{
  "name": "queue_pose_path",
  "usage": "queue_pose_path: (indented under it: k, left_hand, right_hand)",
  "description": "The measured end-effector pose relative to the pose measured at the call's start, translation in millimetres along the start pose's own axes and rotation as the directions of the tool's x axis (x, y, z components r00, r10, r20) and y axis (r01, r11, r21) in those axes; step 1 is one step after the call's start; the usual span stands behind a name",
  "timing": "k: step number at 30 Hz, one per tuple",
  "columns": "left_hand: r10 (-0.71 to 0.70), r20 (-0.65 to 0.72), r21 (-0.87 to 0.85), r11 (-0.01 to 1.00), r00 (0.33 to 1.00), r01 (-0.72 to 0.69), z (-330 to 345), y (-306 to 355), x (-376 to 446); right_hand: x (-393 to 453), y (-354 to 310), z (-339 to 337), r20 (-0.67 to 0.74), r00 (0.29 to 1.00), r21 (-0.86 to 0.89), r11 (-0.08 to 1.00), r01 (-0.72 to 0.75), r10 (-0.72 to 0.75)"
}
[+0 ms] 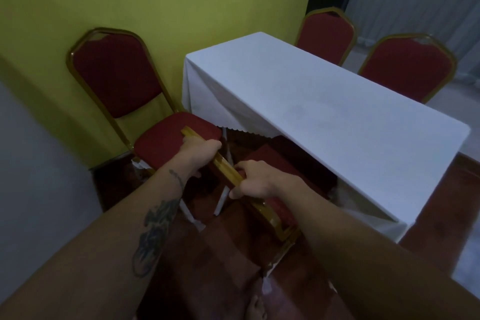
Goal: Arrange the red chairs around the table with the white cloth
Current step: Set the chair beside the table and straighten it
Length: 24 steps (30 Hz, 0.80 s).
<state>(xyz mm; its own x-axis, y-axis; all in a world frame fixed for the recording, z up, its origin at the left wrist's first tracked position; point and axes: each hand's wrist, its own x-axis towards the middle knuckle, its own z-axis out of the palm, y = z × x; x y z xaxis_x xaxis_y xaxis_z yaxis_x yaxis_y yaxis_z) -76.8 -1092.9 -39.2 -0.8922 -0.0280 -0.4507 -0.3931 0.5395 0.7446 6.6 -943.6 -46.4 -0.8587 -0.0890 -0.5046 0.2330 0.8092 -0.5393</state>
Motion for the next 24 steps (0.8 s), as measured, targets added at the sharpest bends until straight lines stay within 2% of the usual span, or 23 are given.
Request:
queue_pose_path:
  k: [3, 7, 10, 16, 20, 24]
  left_hand:
    - [-0.009, -0.122, 0.068, 0.998, 0.992, 0.017, -29.1, 7.3, 27.5]
    - [-0.032, -0.124, 0.037, 0.999, 0.992, 0.037, -87.5, 17.6, 68.3]
    - [-0.013, -0.141, -0.008, 1.0, 0.99, 0.012, -135.2, 26.4, 94.9]
    - [0.057, -0.22, 0.008, 0.998, 0.974, -0.056, -221.0, 52.8, 160.7]
    - [0.078, -0.243, 0.018, 0.997, 0.967, -0.076, -274.7, 63.8, 238.6]
    - [0.104, -0.266, 0.04, 0.994, 0.958, -0.097, -332.1, 63.8, 329.7]
  right_hand:
    - [25.4, -21.5, -19.8, 0.052, 0.997, 0.011, 0.998, 0.064, -0.064]
    - [68.6, -57.5, -45.6, 0.178, 0.977, 0.07, 0.992, 0.103, -0.114]
    - [108.0, -88.5, -60.6, 0.131, 0.981, 0.159, 0.98, 0.121, -0.143]
    - [201.5, -148.0, -89.8, 0.034, 0.978, 0.107, 0.974, 0.199, -0.204]
    - [285.6, -192.9, -103.4, -0.016, 0.979, 0.073, 0.977, 0.202, -0.202]
    - [379.8, -243.1, -108.1, -0.035, 0.984, 0.113, 0.978, 0.178, -0.175]
